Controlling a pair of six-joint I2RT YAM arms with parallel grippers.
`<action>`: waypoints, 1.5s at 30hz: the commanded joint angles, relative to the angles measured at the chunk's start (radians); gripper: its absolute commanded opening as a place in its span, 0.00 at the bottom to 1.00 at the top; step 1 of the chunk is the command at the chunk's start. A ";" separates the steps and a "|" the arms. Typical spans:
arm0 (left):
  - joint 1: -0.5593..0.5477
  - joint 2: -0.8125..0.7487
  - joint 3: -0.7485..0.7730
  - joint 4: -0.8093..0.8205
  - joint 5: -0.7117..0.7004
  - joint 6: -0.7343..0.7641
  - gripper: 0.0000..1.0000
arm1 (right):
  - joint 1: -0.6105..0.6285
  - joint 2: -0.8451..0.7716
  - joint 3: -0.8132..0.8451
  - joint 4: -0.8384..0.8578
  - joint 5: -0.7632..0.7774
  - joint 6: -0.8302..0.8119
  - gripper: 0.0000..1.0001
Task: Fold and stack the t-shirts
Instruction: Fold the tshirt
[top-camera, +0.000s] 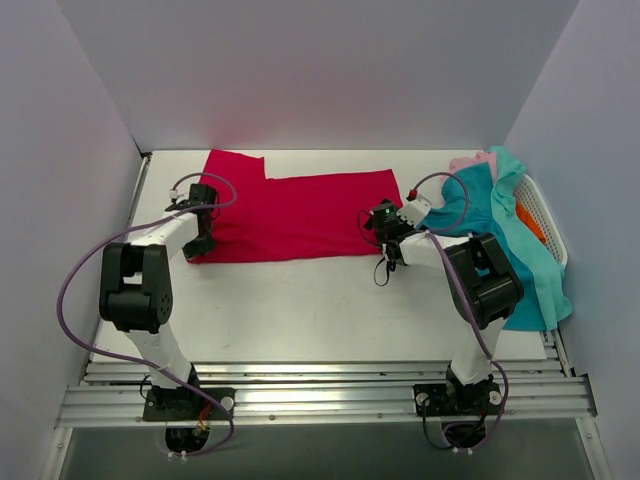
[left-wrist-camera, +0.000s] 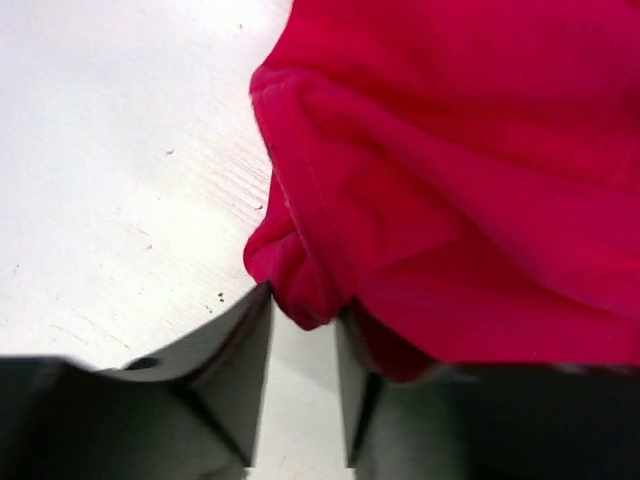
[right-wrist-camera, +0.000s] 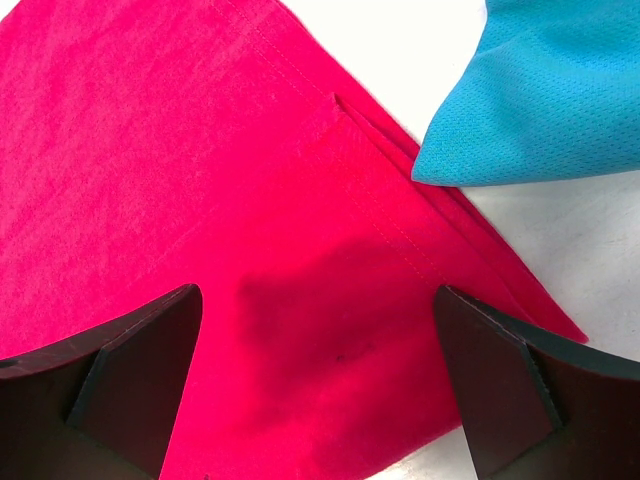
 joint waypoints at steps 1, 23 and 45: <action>0.020 -0.023 0.024 0.048 -0.001 0.006 0.35 | 0.007 0.036 -0.009 -0.060 -0.019 0.002 0.96; 0.176 0.006 0.107 -0.115 -0.158 0.089 0.50 | 0.009 0.117 0.046 -0.085 -0.025 -0.004 0.96; 0.213 -0.454 -0.254 0.228 0.215 -0.033 0.94 | 0.023 -0.122 -0.009 -0.198 0.061 0.030 0.99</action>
